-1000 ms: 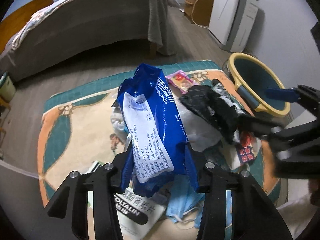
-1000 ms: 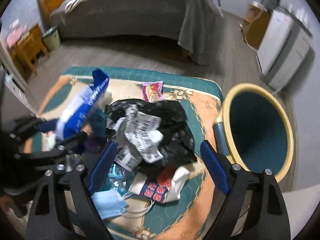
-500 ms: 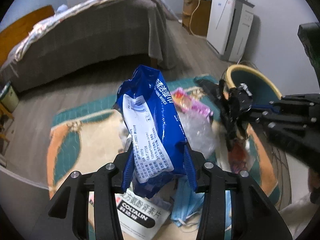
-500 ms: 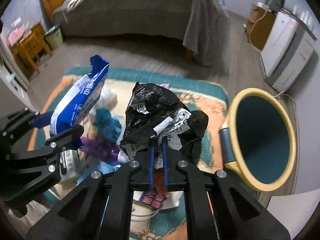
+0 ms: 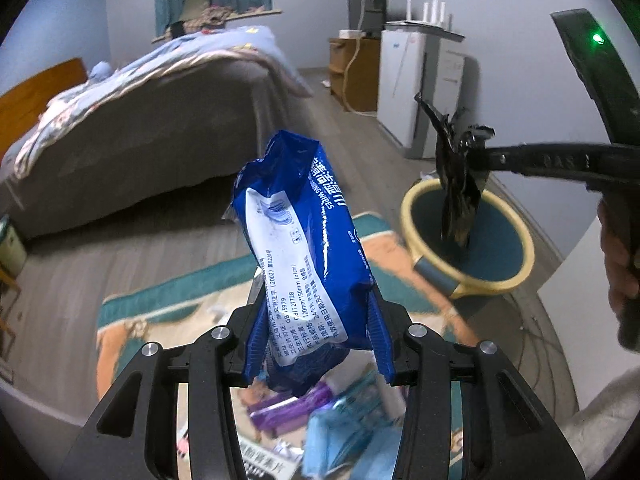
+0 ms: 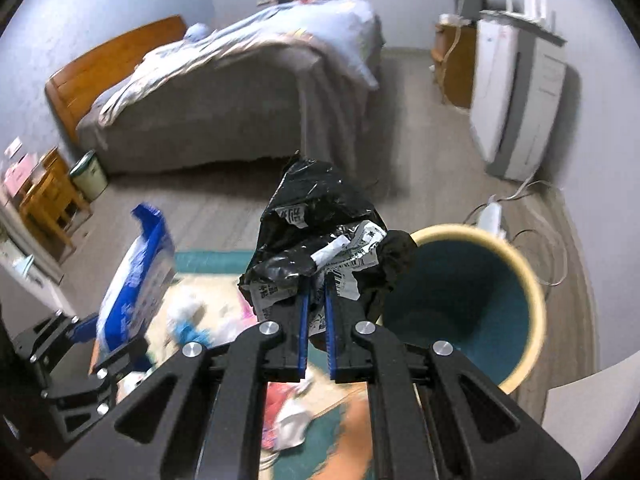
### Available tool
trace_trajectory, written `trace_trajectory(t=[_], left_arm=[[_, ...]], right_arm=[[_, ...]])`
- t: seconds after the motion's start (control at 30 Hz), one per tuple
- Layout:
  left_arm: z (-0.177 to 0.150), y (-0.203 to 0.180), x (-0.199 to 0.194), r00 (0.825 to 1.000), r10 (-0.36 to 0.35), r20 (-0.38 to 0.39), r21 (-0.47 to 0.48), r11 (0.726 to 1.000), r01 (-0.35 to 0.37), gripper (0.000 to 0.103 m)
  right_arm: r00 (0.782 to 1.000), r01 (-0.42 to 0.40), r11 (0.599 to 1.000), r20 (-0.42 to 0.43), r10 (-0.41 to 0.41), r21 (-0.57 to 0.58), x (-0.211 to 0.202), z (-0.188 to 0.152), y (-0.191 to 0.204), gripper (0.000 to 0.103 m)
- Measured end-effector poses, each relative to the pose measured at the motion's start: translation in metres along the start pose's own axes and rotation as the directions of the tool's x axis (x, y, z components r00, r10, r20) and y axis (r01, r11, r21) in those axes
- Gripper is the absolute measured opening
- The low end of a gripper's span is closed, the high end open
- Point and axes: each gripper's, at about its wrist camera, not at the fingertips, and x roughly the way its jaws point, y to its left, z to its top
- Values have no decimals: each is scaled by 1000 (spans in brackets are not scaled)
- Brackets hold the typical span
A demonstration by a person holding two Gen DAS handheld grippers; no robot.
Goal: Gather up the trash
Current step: 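Carry the black bag to the bin with the right tool while the left carries the wipes, then open both tools over the bin, dropping the wipes pack and black bag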
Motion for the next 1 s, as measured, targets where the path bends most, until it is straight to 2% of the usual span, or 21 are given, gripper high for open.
trace_trajectory(t=[0.2,0.37,0.47,0.53,0.63,0.8,0.87,0.93,1.0], left_arm=[[22,-35,27,999,-39,6,70,997,39,46],[37,-73,64,994,-105,-17,128,986,107,46],[46,-92,84,981,-190,-37,124,973,193,46],[50,-103,100,961,-270,-59,88,958,274,46],[55,-120,119,938,-338,-79,69,937,344,46],[56,-148,140,930,-351,-108,141,921,364,50],[57,-156,147,938,-324,-122,176,923,342,52],[59,-158,152,943,-311,-123,180,927,329,56],[61,-157,150,943,-314,-108,166,930,328,68]], right_arm=[[998,59,992,7,-60,114,2,8,-64,6],[990,137,978,-44,-132,158,19,1,-106,6],[986,160,968,-80,-147,191,27,-6,-130,6],[982,179,962,-97,-161,208,33,-10,-144,6],[976,204,950,-123,-179,237,39,-17,-160,6],[967,232,929,-172,-189,287,46,-33,-179,7],[966,239,928,-169,-196,287,44,-35,-179,8],[964,249,928,-167,-209,278,42,-34,-178,8],[963,255,923,-167,-213,288,41,-35,-181,10]])
